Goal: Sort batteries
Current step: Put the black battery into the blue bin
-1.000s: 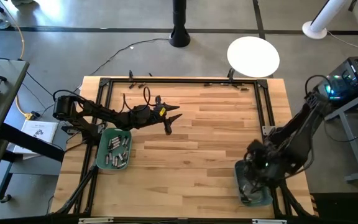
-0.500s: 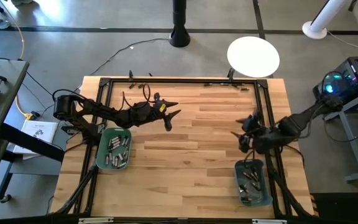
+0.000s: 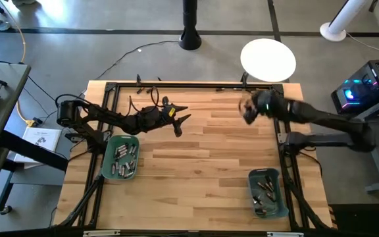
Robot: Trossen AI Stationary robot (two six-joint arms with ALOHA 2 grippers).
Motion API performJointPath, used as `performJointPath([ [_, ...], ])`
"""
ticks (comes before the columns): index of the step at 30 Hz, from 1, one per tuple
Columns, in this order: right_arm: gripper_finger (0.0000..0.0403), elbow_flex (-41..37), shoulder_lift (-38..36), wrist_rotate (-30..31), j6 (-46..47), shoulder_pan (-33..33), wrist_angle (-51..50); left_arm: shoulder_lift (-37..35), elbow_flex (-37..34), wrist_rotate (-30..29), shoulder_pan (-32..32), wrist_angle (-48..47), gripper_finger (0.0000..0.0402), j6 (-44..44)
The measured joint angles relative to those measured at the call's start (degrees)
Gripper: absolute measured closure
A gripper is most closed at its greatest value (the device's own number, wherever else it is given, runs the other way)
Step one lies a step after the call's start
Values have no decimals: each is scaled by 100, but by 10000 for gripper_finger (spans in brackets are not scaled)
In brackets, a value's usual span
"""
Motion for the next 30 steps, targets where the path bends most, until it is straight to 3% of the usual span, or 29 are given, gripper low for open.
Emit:
performJointPath([
  [3,150,137,485,-1312,-106,-1356,-25,0,0,0,0,1,234,0],
  [5,151,277,998,-1623,-193,-1986,-47,0,2,0,0,3,234,0],
  [9,155,850,2258,-1455,-520,-2688,-348,0,1,0,-2,1,234,-1],
  [17,155,2303,4321,-1078,-2097,-3092,-1320,0,0,52,-20,1,234,-52],
  [22,156,2824,5206,-628,-2961,-3254,-2008,0,1,63,-57,-1,234,-46],
  [30,156,2930,6099,-34,-3163,-3556,-2125,0,0,66,-59,-46,234,-48],
])
